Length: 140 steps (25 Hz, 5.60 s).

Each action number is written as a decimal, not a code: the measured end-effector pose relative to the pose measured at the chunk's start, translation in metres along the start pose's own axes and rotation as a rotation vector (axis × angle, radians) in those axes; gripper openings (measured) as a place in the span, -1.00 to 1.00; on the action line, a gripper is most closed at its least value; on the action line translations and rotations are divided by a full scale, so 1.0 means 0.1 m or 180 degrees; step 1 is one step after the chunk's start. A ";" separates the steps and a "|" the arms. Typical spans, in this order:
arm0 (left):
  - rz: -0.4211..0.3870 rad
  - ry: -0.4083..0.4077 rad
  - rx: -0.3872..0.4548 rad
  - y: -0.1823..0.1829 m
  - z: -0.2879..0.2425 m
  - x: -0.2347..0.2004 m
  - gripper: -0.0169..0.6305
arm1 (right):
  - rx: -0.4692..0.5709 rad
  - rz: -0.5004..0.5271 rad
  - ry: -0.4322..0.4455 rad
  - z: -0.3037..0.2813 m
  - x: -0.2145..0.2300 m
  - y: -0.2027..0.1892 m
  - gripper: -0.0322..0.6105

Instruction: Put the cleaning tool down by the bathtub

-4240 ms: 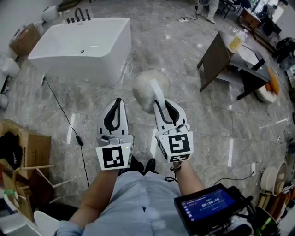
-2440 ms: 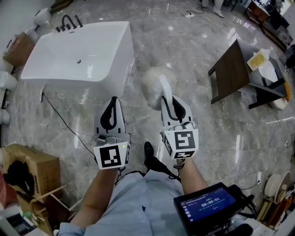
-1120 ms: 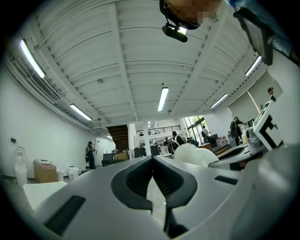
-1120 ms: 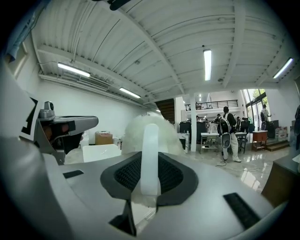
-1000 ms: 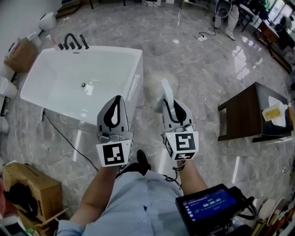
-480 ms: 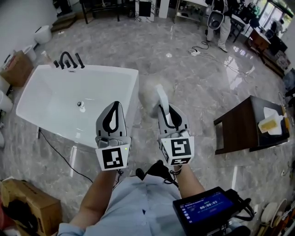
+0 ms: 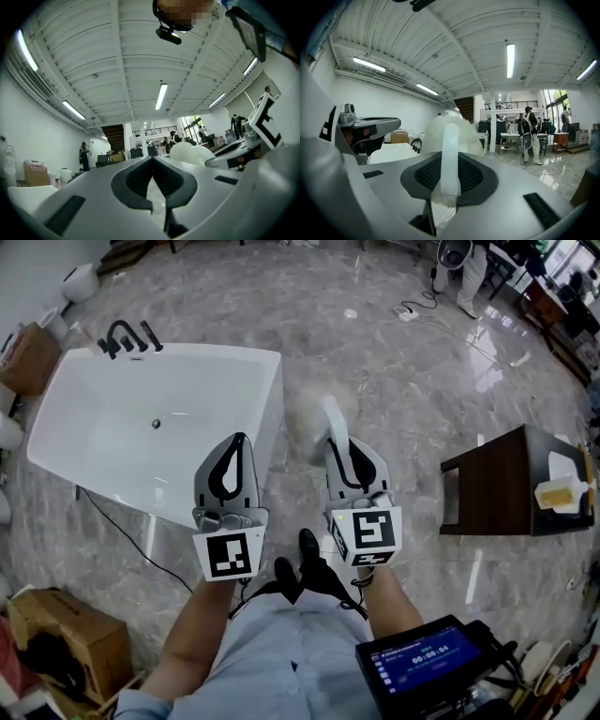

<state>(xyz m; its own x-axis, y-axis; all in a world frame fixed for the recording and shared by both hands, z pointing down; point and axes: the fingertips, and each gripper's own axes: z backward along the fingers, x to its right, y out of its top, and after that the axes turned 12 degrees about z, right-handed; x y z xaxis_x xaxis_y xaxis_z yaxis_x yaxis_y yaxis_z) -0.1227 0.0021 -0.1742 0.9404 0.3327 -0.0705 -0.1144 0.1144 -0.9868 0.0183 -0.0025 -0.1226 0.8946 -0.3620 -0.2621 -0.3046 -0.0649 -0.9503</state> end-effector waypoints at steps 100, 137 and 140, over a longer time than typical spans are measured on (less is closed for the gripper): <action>0.0169 0.0083 -0.1822 -7.66 0.14 -0.69 -0.91 | -0.2142 -0.0718 0.1025 -1.73 -2.06 -7.41 -0.60; 0.0148 0.0144 -0.2008 -8.38 0.19 -0.82 -0.91 | -0.2300 -0.0793 0.1232 -2.11 -2.45 -8.16 -0.59; 0.0154 0.0162 -0.2008 -8.38 0.19 -0.85 -0.91 | -0.2327 -0.0787 0.1271 -2.12 -2.51 -8.19 -0.59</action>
<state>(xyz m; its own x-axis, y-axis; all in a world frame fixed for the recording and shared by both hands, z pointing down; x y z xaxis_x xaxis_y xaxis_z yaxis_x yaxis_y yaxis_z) -0.1130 -0.1045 0.6615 0.9547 0.2770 -0.1088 0.0389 -0.4785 -0.8772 -0.0257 -0.0559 0.7570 0.8229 -0.5489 0.1467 -0.3728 -0.7164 -0.5897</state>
